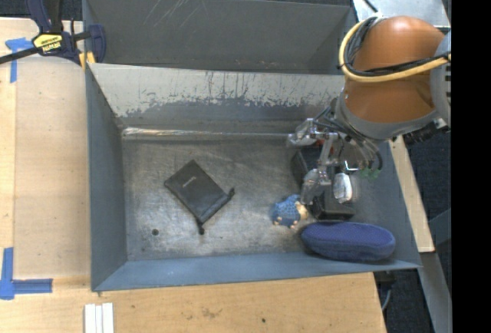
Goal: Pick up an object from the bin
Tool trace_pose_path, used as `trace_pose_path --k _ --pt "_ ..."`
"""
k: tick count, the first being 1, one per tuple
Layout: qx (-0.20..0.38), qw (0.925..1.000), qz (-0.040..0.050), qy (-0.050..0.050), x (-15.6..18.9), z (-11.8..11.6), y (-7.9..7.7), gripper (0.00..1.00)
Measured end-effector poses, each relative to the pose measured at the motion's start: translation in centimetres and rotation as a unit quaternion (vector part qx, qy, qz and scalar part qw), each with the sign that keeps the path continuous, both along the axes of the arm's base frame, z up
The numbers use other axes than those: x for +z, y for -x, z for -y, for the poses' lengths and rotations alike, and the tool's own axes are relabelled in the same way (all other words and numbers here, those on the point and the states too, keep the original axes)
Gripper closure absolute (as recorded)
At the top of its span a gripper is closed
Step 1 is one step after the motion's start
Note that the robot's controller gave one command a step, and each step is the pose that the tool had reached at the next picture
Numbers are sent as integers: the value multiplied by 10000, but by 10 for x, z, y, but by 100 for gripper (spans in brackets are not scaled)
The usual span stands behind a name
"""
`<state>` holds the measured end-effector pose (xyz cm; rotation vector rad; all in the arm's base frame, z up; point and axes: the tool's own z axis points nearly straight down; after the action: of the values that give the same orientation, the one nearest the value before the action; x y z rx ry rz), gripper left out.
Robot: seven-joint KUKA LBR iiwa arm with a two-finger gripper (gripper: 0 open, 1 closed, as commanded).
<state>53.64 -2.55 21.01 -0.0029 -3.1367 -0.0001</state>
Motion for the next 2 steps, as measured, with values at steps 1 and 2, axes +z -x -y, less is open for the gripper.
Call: trace_pose_path --k 1,2 --pt "128 9999 75 6 -139 7 19 0" --pt "140 9998 135 3 -134 6 15 100"
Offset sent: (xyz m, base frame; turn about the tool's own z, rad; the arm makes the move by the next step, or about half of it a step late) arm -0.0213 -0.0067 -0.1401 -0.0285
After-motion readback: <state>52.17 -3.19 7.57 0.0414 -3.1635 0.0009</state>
